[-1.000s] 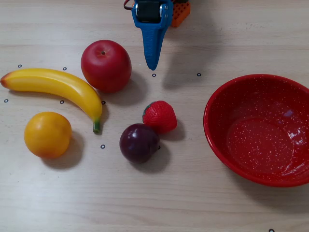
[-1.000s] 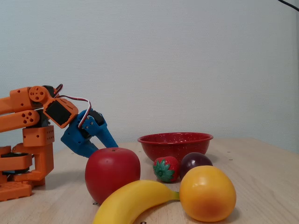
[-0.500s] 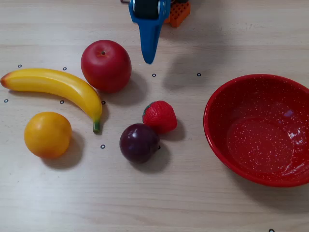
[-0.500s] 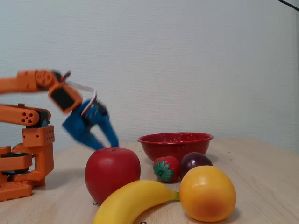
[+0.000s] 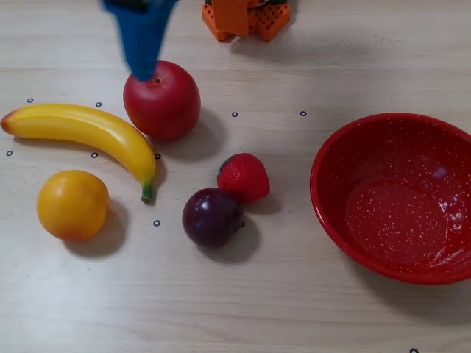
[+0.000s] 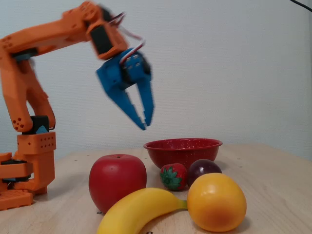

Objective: Put the peach in the red bowl.

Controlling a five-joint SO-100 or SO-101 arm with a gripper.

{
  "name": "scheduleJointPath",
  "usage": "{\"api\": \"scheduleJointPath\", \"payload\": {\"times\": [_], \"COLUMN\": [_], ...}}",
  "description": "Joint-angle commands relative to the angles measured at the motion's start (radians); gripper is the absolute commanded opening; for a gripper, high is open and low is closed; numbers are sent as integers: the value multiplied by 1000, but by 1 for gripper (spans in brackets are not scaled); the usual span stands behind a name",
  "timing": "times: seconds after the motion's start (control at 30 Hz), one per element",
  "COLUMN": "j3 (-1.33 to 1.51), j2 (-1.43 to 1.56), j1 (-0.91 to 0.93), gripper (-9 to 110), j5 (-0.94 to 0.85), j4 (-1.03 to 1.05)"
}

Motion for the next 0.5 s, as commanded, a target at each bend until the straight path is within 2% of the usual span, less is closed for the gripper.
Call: {"api": "scheduleJointPath", "payload": {"times": [0.0,0.13,0.33,0.47], "j3": [-348,-586,-778,-850], "j2": [-133,-316,-500,-578], "j1": [-58,-97,-126,-144], "gripper": [0,0,1,22], "j5": [29,40,112,124], "j4": [101,158,209,275]}}
